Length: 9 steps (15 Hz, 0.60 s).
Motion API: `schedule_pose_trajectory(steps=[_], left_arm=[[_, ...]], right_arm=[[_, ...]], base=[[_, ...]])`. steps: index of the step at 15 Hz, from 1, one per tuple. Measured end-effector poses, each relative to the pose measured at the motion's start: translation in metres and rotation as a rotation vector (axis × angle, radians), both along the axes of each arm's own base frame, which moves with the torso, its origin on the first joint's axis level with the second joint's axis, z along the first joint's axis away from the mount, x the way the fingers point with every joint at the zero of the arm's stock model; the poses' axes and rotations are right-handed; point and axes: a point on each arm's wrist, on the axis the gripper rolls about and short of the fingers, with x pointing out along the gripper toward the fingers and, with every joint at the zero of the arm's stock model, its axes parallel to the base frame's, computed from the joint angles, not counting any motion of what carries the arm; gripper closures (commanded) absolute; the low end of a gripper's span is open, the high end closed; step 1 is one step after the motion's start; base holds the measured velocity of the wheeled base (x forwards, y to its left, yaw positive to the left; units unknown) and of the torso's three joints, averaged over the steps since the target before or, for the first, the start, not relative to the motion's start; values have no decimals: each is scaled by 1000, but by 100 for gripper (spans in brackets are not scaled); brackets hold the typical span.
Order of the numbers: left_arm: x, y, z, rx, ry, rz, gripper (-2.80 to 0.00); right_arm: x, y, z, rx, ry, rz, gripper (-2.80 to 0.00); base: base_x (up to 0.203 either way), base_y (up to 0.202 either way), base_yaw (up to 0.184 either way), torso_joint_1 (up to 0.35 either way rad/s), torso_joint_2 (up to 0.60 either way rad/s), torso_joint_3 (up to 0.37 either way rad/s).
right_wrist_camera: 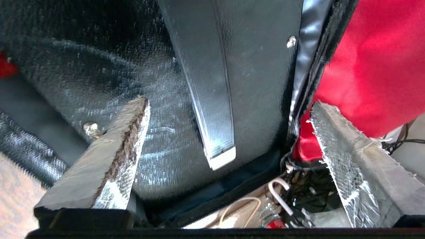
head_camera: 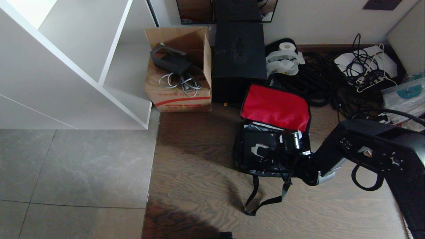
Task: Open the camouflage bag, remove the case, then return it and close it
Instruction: Grip the handle
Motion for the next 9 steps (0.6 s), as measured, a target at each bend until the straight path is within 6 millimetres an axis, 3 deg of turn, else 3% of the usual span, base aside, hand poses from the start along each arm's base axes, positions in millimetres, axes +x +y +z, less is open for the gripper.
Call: schedule_pose_trajectory(steps=[6, 9], left_arm=[[0, 0, 0, 0, 0, 0, 0], [0, 0, 0, 0, 0, 0, 0]], right_arm=[[17, -1, 2, 22, -75, -12, -280], [30, 2, 18, 55, -207, -20, -280]], base=[[0, 0, 0, 0, 0, 0], [0, 0, 0, 0, 0, 0]])
